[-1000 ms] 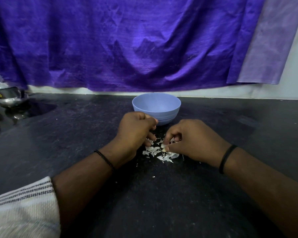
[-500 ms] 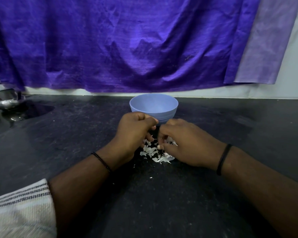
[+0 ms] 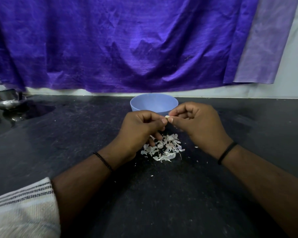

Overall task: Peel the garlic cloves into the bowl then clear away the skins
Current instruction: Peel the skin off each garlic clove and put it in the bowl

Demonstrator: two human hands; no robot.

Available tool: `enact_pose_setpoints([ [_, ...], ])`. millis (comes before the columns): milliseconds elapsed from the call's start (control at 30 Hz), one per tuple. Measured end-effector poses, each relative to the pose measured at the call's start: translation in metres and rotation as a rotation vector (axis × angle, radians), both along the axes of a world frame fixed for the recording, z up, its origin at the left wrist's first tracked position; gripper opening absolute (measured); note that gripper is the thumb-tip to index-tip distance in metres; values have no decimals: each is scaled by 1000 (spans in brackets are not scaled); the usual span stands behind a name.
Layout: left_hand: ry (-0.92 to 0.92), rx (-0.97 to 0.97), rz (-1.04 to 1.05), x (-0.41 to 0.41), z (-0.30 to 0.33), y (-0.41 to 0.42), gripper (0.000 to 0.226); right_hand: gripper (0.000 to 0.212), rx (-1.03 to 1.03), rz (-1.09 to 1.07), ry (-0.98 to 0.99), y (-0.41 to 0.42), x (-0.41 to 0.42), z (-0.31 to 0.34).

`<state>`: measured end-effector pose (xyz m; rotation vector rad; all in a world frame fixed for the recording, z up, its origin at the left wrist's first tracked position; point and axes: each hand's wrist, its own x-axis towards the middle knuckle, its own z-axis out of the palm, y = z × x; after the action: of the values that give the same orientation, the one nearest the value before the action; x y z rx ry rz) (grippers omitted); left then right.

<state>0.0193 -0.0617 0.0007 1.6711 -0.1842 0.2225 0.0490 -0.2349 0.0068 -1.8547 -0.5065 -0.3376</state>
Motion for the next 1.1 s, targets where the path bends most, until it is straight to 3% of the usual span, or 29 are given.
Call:
enact_pose_setpoints([
  [533, -178, 160, 94, 0, -2, 1, 7, 14, 16, -14, 6, 4, -4, 1],
  [800, -81, -47, 66, 0, 1, 0, 8, 10, 140, 82, 116, 6, -3, -2],
  [1100, -185, 360, 198, 0, -2, 3, 7, 2, 103, 98, 116, 8, -5, -3],
])
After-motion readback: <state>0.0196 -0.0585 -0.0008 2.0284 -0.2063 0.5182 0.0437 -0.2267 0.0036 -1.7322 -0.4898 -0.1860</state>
